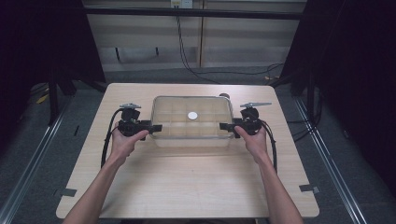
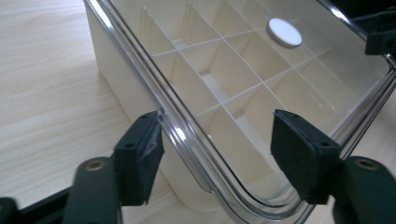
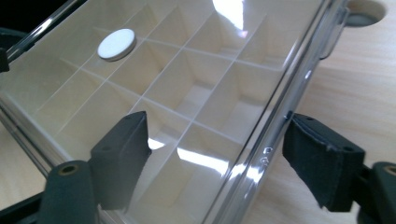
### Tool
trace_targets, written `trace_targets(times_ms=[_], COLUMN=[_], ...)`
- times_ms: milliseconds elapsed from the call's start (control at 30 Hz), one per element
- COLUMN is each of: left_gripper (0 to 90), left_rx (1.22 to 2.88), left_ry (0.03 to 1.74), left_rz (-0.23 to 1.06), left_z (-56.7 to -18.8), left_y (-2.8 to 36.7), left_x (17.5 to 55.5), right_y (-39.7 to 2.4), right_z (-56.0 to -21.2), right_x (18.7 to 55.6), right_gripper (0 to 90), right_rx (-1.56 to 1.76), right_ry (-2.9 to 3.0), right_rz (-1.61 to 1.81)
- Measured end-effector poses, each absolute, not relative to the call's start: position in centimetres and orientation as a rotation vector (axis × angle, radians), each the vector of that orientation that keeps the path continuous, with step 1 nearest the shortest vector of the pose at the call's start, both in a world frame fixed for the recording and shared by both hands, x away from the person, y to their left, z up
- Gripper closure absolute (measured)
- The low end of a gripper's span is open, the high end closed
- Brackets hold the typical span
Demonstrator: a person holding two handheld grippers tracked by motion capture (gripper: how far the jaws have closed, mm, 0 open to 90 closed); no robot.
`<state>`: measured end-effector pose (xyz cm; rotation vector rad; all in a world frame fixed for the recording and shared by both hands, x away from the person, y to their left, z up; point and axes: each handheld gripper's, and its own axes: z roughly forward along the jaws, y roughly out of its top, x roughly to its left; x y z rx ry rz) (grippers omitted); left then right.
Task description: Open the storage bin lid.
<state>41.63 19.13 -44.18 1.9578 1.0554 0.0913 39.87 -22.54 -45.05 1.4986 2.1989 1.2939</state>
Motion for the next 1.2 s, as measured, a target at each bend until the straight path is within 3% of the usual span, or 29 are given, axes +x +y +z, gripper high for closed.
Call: trace_targets(times_ms=[567, 1200], left_gripper=[39.7, 52.6], left_rx=[1.945, 1.896], left_ry=[1.052, 1.062], left_rz=[0.122, 0.160], left_z=[-44.2, -43.8], left_y=[19.2, 20.0], left_x=[41.4, 41.1], right_y=[-22.8, -22.7], right_z=[-44.1, -43.8], right_x=[39.2, 38.7], right_gripper=[35.8, 46.1], right_rx=[1.479, 1.459], right_ry=[2.138, 2.130], right_rz=[1.321, 1.378])
